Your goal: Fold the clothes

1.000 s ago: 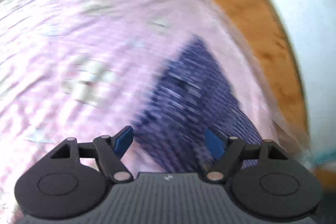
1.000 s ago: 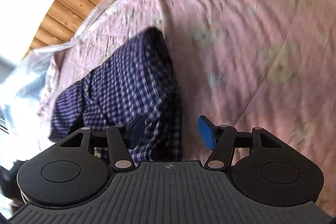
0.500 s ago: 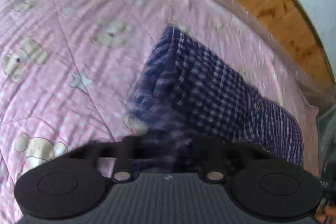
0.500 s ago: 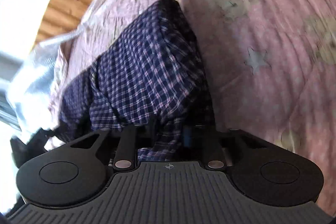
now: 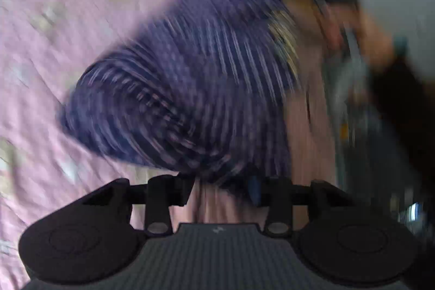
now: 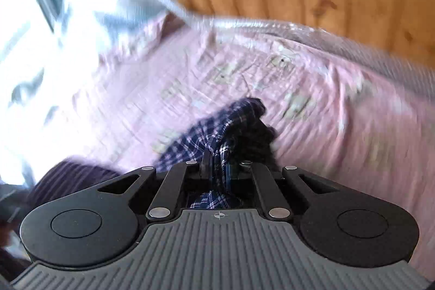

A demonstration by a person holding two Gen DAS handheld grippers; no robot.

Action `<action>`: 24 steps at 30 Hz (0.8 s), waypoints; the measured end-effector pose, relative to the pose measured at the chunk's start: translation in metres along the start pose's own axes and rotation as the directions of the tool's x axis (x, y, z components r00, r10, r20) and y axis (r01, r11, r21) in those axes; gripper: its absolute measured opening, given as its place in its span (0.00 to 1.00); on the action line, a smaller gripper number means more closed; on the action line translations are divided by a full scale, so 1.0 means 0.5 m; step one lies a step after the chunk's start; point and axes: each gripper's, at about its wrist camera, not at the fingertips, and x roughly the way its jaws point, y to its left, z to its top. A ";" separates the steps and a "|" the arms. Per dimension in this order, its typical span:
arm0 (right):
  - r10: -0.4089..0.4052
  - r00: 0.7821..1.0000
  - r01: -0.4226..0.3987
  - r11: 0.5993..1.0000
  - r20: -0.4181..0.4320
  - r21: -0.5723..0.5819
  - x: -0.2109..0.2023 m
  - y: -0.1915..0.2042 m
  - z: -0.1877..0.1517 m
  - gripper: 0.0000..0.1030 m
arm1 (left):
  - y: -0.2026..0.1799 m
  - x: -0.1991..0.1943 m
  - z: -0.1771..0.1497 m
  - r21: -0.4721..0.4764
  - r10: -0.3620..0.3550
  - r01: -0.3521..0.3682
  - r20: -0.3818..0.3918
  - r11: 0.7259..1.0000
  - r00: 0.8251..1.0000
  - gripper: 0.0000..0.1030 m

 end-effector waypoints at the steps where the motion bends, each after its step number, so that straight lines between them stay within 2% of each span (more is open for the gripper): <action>1: -0.074 0.993 0.071 0.997 -0.087 -0.039 0.042 -0.007 -0.003 0.08 | 0.007 0.016 -0.012 0.017 -0.014 0.014 -0.051 1.000 0.999 0.38; 2: -0.156 0.972 0.144 0.986 -0.174 -0.082 0.085 -0.014 -0.011 0.11 | 0.018 0.022 -0.021 0.023 -0.037 0.040 -0.093 0.999 0.995 0.36; 3: -0.225 0.948 0.203 0.972 -0.226 -0.115 0.114 -0.019 -0.030 0.24 | 0.030 0.015 -0.028 0.025 -0.063 0.066 -0.107 0.998 0.992 0.36; 4: -0.305 0.928 0.284 0.951 -0.214 -0.124 0.123 -0.020 -0.054 0.37 | 0.041 -0.002 -0.032 0.032 -0.092 0.096 -0.104 0.995 0.990 0.37; 5: -0.361 0.919 0.351 0.932 -0.157 -0.090 0.108 -0.019 -0.076 0.52 | 0.051 -0.020 -0.031 0.044 -0.118 0.123 -0.096 0.991 0.988 0.38; 6: -0.379 0.922 0.379 0.925 -0.081 -0.010 0.078 -0.016 -0.097 0.51 | 0.061 -0.041 -0.025 0.060 -0.133 0.138 -0.082 0.989 0.988 0.40; 7: -0.372 0.928 0.369 0.921 0.007 0.123 0.032 -0.009 -0.126 0.52 | 0.070 -0.062 -0.018 0.078 -0.145 0.150 -0.067 0.986 0.987 0.42; 8: -0.372 0.923 0.337 0.906 0.098 0.257 -0.016 -0.002 -0.155 0.52 | 0.078 -0.080 -0.007 0.100 -0.141 0.145 -0.043 0.984 0.989 0.46; 10: -0.388 0.892 0.247 0.847 0.231 0.470 -0.100 0.020 -0.239 0.51 | 0.092 -0.114 0.021 0.135 -0.119 0.115 0.023 0.984 0.993 0.53; 12: -0.370 0.866 0.116 0.803 0.336 0.585 -0.147 0.081 -0.324 0.50 | 0.103 -0.129 0.050 0.149 -0.127 0.115 0.072 0.982 0.989 0.55; 14: -0.288 0.886 0.010 0.795 0.364 0.606 -0.132 0.162 -0.394 0.49 | 0.103 -0.118 0.080 0.174 -0.153 0.134 0.103 0.976 0.983 0.58; 15: -0.252 0.903 -0.014 0.792 0.348 0.610 -0.108 0.194 -0.424 0.44 | 0.103 -0.106 0.095 0.187 -0.166 0.144 0.108 0.972 0.980 0.61; 17: -0.206 0.936 -0.025 0.769 0.285 0.638 -0.038 0.259 -0.494 0.38 | 0.102 -0.044 0.115 0.210 -0.143 0.129 0.051 0.969 0.988 0.66; 18: -0.218 0.950 0.016 0.749 0.224 0.663 -0.001 0.279 -0.532 0.36 | 0.100 -0.012 0.120 0.227 -0.115 0.109 0.014 0.968 0.993 0.66; 19: -0.247 0.958 0.084 0.726 0.144 0.682 0.031 0.294 -0.566 0.29 | 0.091 0.013 0.119 0.268 -0.057 0.062 -0.026 0.961 0.998 0.64; 20: -0.283 0.947 0.099 0.705 0.151 0.702 0.032 0.308 -0.590 0.21 | 0.082 0.038 0.118 0.311 0.002 0.017 -0.063 0.950 0.998 0.61; 21: -0.321 0.932 0.106 0.684 0.168 0.722 0.030 0.321 -0.612 0.25 | 0.072 0.055 0.120 0.353 0.046 -0.011 -0.090 0.936 0.995 0.61; 22: -0.330 0.928 0.090 0.649 0.173 0.755 0.015 0.328 -0.620 0.28 | 0.058 0.042 0.128 0.392 0.024 0.014 -0.093 0.920 0.995 0.61; 23: -0.342 0.922 0.077 0.622 0.182 0.779 -0.003 0.336 -0.624 0.38 | 0.046 0.026 0.139 0.424 -0.003 0.043 -0.094 0.904 0.996 0.63; 24: -0.359 0.913 0.070 0.606 0.195 0.792 -0.021 0.348 -0.624 0.57 | 0.038 0.003 0.160 0.430 -0.051 0.082 -0.084 0.899 0.995 0.66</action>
